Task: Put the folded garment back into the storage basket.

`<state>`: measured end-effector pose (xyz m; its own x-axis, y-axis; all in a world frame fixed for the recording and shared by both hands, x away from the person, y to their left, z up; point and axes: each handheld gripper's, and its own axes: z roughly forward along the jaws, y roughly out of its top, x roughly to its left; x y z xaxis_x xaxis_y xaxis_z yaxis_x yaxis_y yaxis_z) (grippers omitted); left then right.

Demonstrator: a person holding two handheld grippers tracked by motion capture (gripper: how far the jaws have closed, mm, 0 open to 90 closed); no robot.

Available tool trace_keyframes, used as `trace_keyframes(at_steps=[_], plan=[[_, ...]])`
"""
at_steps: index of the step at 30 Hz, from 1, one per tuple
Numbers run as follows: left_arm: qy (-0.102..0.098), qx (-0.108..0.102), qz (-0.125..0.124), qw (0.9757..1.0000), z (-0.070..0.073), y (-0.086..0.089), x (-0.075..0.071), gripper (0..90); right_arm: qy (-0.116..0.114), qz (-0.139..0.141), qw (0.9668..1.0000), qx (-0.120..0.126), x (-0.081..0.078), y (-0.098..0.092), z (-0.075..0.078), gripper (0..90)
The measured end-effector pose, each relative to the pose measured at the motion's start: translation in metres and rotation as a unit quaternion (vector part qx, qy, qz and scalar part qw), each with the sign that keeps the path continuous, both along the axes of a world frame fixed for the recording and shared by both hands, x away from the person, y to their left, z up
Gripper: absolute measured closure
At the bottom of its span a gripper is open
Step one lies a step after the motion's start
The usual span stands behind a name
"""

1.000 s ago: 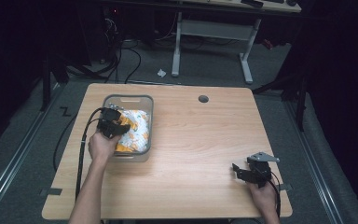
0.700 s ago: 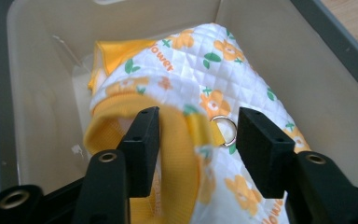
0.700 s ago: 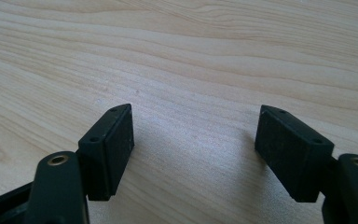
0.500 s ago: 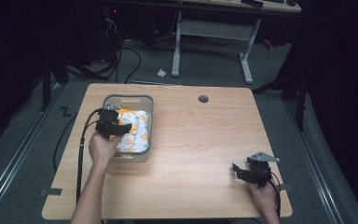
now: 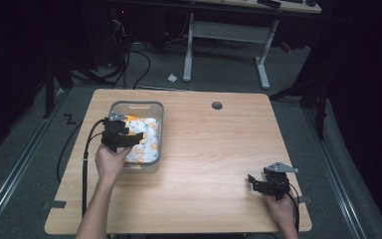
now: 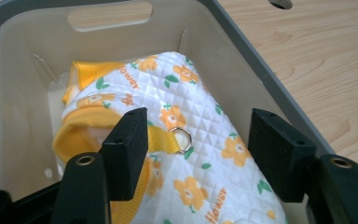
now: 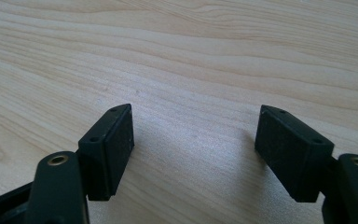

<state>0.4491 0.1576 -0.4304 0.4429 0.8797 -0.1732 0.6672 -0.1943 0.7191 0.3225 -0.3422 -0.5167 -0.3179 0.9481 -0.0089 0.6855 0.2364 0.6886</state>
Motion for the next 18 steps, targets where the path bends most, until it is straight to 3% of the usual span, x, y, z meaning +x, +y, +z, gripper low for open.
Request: trace_keyframes(at_steps=[18], plan=[[-0.042,-0.032,-0.028,0.9982,0.019,-0.016,-0.028,36.6,0.0,0.0,1.0,0.0,0.0,0.0,0.0,28.5]])
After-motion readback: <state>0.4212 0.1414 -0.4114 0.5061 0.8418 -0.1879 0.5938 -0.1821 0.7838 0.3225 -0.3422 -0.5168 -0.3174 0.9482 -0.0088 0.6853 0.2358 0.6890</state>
